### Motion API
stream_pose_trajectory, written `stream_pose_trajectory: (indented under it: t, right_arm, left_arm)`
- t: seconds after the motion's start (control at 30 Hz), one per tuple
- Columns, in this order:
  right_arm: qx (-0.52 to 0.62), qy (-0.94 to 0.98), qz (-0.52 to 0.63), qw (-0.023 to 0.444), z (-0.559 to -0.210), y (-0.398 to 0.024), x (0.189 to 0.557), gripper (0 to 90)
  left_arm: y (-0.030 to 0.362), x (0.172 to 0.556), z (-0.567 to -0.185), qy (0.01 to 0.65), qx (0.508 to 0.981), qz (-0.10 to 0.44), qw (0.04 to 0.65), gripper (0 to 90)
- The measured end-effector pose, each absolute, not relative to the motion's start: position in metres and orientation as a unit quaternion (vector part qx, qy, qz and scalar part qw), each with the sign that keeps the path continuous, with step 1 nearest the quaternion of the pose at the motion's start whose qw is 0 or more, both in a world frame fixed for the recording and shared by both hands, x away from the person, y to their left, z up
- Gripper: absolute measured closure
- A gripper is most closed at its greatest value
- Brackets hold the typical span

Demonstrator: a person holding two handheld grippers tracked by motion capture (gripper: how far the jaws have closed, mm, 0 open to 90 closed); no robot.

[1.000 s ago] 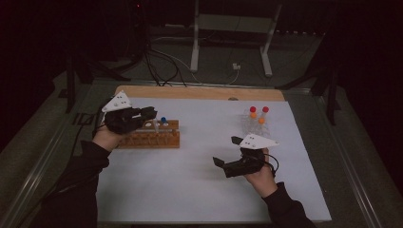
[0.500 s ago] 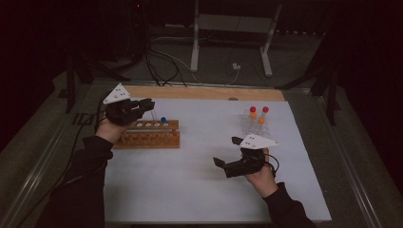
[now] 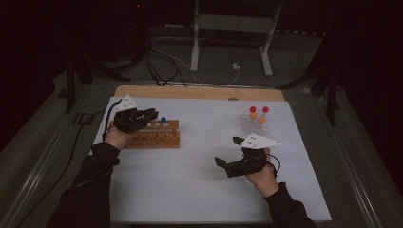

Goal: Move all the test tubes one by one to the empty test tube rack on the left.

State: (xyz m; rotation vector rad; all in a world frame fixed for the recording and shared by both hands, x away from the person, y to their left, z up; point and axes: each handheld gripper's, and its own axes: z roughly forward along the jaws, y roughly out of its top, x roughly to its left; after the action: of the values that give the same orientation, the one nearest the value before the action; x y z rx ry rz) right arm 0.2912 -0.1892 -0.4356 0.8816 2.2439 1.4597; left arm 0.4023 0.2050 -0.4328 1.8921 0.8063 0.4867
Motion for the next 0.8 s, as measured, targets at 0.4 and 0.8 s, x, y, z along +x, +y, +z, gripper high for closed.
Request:
stream_pose_trajectory:
  t: [0.4,0.8]
  right_arm:
    - [0.308,0.787,0.511,0.158,-0.436,-0.190,0.291,0.0]
    - [0.308,0.784,0.515,0.158,-0.433,-0.192,0.291,0.0]
  left_arm:
    - [0.206,0.403,-0.448,0.340,0.782,0.193,0.485,77.2]
    - [0.203,0.404,-0.449,0.336,0.789,0.188,0.478,76.2]
